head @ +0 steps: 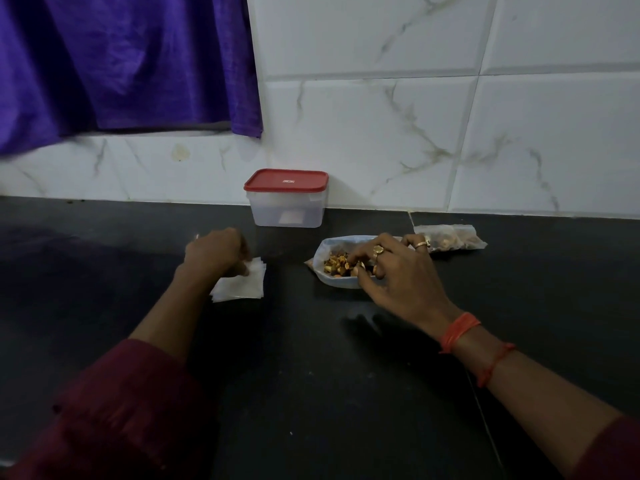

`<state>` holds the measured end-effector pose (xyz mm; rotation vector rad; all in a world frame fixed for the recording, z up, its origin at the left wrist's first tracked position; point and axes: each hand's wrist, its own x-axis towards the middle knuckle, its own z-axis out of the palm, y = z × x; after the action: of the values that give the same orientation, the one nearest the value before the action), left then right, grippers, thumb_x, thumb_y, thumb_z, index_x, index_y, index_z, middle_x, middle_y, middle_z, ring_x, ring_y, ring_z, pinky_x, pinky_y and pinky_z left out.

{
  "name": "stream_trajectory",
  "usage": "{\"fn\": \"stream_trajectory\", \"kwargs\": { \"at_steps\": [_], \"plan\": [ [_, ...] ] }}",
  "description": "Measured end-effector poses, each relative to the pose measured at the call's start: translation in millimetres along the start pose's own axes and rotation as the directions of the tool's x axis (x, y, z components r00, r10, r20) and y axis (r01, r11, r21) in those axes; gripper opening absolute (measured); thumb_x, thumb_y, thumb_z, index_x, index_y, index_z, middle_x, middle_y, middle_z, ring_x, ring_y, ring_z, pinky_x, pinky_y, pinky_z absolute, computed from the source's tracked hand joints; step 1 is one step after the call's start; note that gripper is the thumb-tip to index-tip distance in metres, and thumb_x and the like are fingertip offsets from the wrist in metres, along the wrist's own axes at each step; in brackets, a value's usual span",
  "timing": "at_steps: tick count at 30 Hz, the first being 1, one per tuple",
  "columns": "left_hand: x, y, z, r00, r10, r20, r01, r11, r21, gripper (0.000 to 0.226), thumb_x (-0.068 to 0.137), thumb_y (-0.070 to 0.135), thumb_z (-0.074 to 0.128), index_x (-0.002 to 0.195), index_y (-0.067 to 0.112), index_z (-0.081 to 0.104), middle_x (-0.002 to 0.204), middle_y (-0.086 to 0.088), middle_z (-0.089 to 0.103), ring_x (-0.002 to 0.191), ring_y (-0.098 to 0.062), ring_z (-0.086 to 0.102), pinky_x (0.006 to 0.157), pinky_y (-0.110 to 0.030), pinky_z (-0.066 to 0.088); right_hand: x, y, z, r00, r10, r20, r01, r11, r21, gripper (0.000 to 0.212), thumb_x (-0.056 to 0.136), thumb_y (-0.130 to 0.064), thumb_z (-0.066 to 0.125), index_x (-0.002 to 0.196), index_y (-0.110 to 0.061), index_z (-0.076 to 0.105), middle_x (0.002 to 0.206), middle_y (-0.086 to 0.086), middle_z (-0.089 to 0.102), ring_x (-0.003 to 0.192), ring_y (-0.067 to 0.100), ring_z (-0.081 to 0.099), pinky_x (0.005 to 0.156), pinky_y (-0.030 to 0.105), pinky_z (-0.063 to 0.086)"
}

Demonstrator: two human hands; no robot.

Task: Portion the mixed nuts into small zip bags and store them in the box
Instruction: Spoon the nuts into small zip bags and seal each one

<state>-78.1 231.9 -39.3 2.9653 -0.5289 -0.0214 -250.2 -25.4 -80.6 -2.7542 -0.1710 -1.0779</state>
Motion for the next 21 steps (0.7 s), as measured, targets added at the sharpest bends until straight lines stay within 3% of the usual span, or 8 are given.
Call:
{"fn": "stream_trajectory", "kwargs": {
  "at_steps": [5, 14, 21],
  "plan": [
    [-0.3, -0.4, 0.7, 0.999, -0.023, -0.047, 0.024, 1.000, 0.019, 0.024, 0.081, 0.033, 0.079, 0.103, 0.028, 0.069, 0.111, 0.002, 0.068, 0.108, -0.022, 0.061, 0.090, -0.045, 0.048, 0.7, 0.0, -0.3, 1.000, 0.005, 0.004, -0.005, 1.000, -0.012, 0.032, 0.089, -0.044, 0.049, 0.109, -0.030, 0.069, 0.107, -0.003, 0.066, 0.092, 0.022, 0.064, 0.092, 0.046, 0.041],
    [-6.8, 5.0, -1.6, 0.985, -0.040, -0.167, 0.046, 0.998, 0.031, 0.019, 0.074, 0.034, 0.085, 0.086, 0.025, 0.073, 0.088, 0.002, 0.070, 0.090, -0.021, 0.066, 0.076, -0.039, 0.051, 1.2, 0.8, 0.6, 1.000, 0.005, 0.007, -0.005, 1.000, -0.021, 0.035, 0.089, -0.045, 0.048, 0.110, -0.028, 0.070, 0.107, -0.002, 0.067, 0.091, 0.022, 0.064, 0.091, 0.045, 0.041],
    [-5.7, 4.7, -6.1, 0.990, 0.010, -0.142, -0.005, 0.999, 0.035, 0.020, 0.074, 0.035, 0.080, 0.080, 0.026, 0.064, 0.084, 0.002, 0.066, 0.080, -0.017, 0.062, 0.069, -0.035, 0.049, 1.4, 1.4, 1.0, 1.000, -0.001, -0.009, 0.001, 1.000, -0.025, 0.033, 0.089, -0.045, 0.049, 0.109, -0.029, 0.070, 0.106, -0.004, 0.067, 0.092, 0.020, 0.063, 0.091, 0.043, 0.039]
  ]
}}
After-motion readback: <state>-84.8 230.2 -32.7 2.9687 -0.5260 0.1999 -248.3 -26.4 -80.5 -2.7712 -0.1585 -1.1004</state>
